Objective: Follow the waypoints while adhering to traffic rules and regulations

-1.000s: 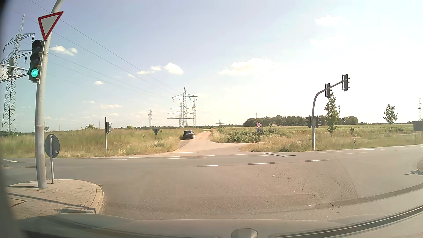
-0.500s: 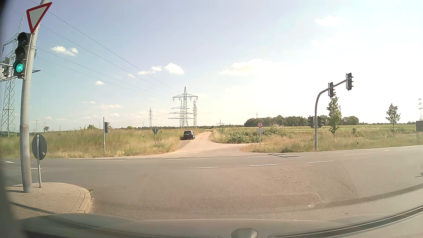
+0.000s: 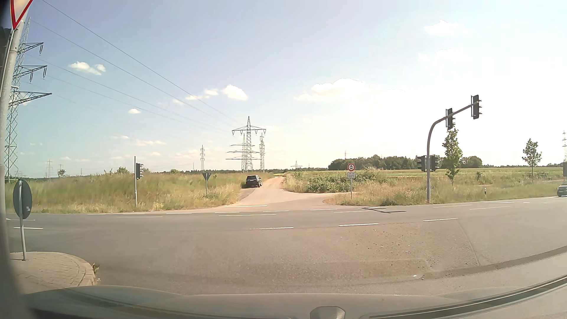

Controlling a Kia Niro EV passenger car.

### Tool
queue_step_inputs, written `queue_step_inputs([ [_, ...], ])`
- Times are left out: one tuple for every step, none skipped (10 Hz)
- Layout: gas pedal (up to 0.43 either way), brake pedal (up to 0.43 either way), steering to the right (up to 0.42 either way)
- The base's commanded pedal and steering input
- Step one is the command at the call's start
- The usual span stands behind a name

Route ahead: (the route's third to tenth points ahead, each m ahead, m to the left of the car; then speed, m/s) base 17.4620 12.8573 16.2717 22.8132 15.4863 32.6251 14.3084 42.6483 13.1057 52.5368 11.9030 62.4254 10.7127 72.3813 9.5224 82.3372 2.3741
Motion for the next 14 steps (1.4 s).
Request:
queue_step_inputs([
  [0.220,0.037,-0.061],
  [0.220,0.030,-0.084],
  [0.220,0.030,-0.106],
  [0.220,0.030,-0.122],
  [0.220,0.037,-0.133],
  [0.220,0.030,-0.146],
  [0.220,0.037,-0.156],
  [0.220,0.037,-0.168],
  [0.220,0.030,-0.179],
  [0.220,0.037,-0.191],
  [0.220,0.037,-0.200],
  [0.220,0.030,-0.205],
  [0.220,0.030,-0.212],
  [0.209,0.030,-0.221],
])
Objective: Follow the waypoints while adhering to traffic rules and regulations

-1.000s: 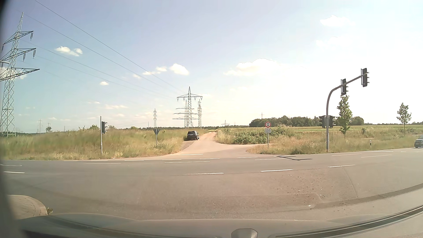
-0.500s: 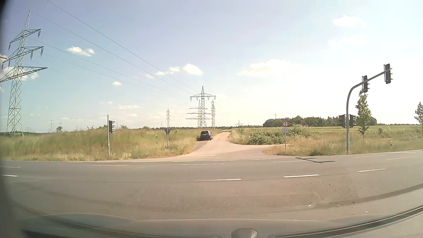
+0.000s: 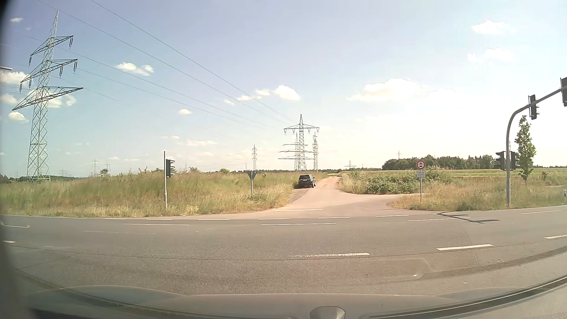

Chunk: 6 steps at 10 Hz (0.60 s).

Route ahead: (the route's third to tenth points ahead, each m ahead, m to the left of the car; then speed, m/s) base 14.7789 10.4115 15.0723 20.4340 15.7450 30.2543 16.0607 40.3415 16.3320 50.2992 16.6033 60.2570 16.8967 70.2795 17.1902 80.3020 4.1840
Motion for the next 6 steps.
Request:
queue_step_inputs([
  [0.197,0.030,-0.229],
  [0.189,0.030,-0.237],
  [0.169,0.030,-0.238],
  [0.138,0.030,-0.239],
  [0.130,0.037,-0.239],
  [0.118,0.030,-0.238],
])
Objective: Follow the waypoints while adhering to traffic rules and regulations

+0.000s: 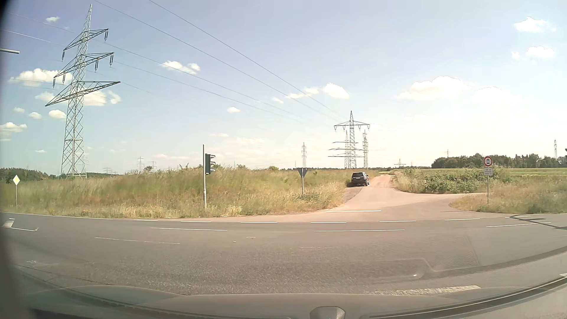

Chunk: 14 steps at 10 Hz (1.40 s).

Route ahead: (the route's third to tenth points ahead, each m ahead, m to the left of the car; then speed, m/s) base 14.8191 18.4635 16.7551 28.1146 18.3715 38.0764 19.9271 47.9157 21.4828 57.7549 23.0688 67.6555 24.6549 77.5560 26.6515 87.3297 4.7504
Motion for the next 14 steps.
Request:
queue_step_inputs([
  [0.118,0.030,-0.238],
  [0.087,0.030,-0.238],
  [0.067,0.030,-0.238],
  [0.067,0.030,-0.237],
  [0.039,0.030,-0.237],
  [0.028,0.037,-0.238],
  [0.028,0.030,-0.238],
  [0.028,0.037,-0.238],
  [0.020,0.030,-0.237],
  [0.020,0.030,-0.237],
  [0.020,0.030,-0.237],
  [0.020,0.037,-0.238],
  [0.020,0.030,-0.242],
  [0.020,0.030,-0.249],
])
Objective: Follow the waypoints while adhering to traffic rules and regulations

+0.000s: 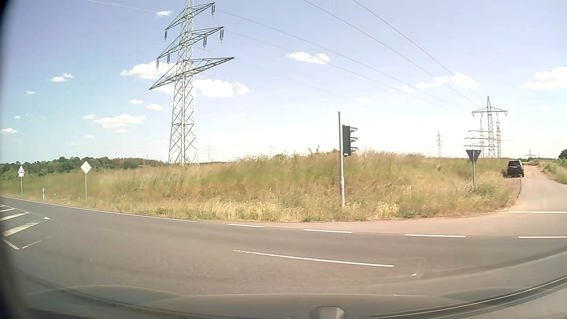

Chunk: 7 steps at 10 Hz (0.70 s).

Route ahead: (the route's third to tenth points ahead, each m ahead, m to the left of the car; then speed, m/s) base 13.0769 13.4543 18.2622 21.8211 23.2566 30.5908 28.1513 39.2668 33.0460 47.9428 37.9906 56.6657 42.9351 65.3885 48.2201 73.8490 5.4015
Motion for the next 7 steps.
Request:
queue_step_inputs([
  [0.020,0.030,-0.257],
  [0.020,0.037,-0.261],
  [0.020,0.030,-0.268],
  [0.020,0.030,-0.274],
  [0.020,0.030,-0.277],
  [0.020,0.030,-0.281],
  [0.020,0.030,-0.286],
])
